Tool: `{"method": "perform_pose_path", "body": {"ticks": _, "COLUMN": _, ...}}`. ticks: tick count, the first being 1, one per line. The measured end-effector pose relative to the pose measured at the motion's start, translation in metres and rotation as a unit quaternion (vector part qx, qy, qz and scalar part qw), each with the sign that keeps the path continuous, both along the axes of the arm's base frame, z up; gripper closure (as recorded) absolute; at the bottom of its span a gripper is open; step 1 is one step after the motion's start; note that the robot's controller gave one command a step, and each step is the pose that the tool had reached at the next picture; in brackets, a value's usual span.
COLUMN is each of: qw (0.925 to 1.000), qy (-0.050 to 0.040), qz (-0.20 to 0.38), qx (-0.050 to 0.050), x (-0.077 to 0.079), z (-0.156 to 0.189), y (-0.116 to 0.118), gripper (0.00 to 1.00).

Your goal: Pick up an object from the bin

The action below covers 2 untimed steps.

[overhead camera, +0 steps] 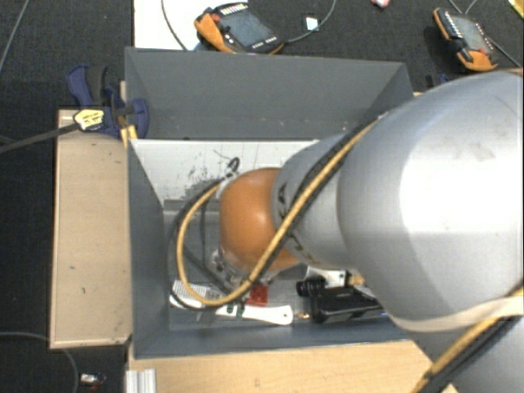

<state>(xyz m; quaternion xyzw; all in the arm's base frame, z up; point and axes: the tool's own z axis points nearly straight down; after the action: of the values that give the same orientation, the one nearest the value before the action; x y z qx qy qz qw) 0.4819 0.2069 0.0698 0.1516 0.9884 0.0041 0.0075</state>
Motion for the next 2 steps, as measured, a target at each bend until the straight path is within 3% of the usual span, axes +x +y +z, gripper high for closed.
{"method": "perform_pose_path", "body": {"ticks": 1, "qw": 0.9998, "qy": 0.0086, "qz": 0.02, "qx": -0.002, "x": -0.003, "z": 0.0003, "y": -0.0208, "gripper": 1.0}}
{"method": "perform_pose_path", "body": {"ticks": 2, "qw": 0.9998, "qy": 0.0086, "qz": 0.019, "qx": -0.002, "x": -0.003, "z": 0.0003, "y": -0.0208, "gripper": 1.0}}
